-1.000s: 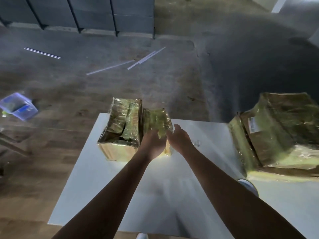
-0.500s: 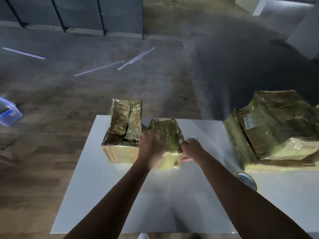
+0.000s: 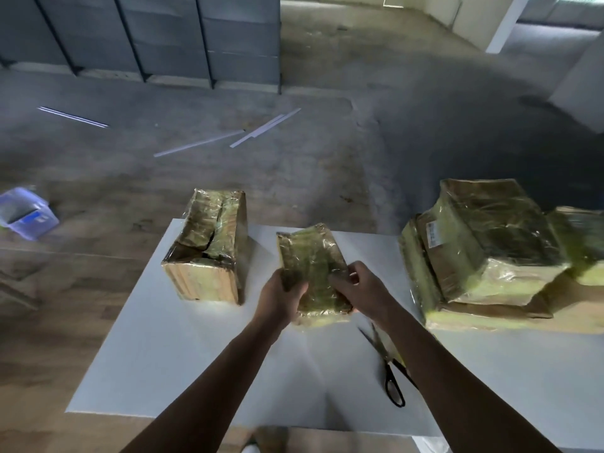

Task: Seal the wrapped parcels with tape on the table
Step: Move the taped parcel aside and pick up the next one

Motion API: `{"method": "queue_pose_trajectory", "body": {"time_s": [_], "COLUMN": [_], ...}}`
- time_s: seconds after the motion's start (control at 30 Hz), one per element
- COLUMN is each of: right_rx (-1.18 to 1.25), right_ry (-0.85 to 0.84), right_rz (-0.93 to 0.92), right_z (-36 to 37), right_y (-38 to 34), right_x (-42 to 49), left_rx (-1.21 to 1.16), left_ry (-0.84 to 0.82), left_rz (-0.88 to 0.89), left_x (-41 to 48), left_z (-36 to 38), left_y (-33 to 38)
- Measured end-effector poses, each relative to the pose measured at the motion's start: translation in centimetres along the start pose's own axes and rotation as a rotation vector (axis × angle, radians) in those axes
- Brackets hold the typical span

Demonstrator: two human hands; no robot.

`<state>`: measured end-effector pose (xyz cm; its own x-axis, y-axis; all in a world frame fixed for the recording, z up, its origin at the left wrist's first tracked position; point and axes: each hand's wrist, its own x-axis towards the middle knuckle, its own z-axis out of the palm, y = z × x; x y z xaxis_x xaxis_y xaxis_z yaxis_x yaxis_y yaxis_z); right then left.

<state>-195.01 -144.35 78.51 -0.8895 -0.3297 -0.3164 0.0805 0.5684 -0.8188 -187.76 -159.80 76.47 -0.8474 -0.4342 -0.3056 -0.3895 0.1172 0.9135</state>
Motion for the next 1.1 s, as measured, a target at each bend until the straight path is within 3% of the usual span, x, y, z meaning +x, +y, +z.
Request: {"method": "queue_pose_trajectory", "body": {"time_s": [0.3,0.53,0.63,0.8,0.97,1.1], "right_rx": [-0.238,-0.233,-0.262,-0.519,-0.611,-0.613], "right_ry": [0.14,0.213,0.192,-0.059,-0.067,-0.058], "right_rz": [-0.447,-0.768,-0.871,-0.841,-0.893,-0.874], "right_z": [-2.3,-0.5,-0.3,-0.1,1.1,2.1], "right_y": [1.3,2.3,2.2,0.8,-0.9,-1.9], "right_x": [-1.7,-3.5,-3.9,-3.7,-3.4,-2.3], "left_rx": [0.029,0.013,-0.12,-0.366,-0.49,-0.457], "left_ry": [0.248,0.344,0.279,0.098,-0.165,-0.177], "left_rz": [0.155,-0.029,-0.121,-0.081,-0.027,0.01], "left_x": [-4.2,-5.0,-4.2,-3.2,-3.1,-3.0], "left_z": [3.2,4.3,3.3,0.9,-1.8,-3.5], "left_y": [3.7,3.3,1.6,0.7,1.3,1.3]}}
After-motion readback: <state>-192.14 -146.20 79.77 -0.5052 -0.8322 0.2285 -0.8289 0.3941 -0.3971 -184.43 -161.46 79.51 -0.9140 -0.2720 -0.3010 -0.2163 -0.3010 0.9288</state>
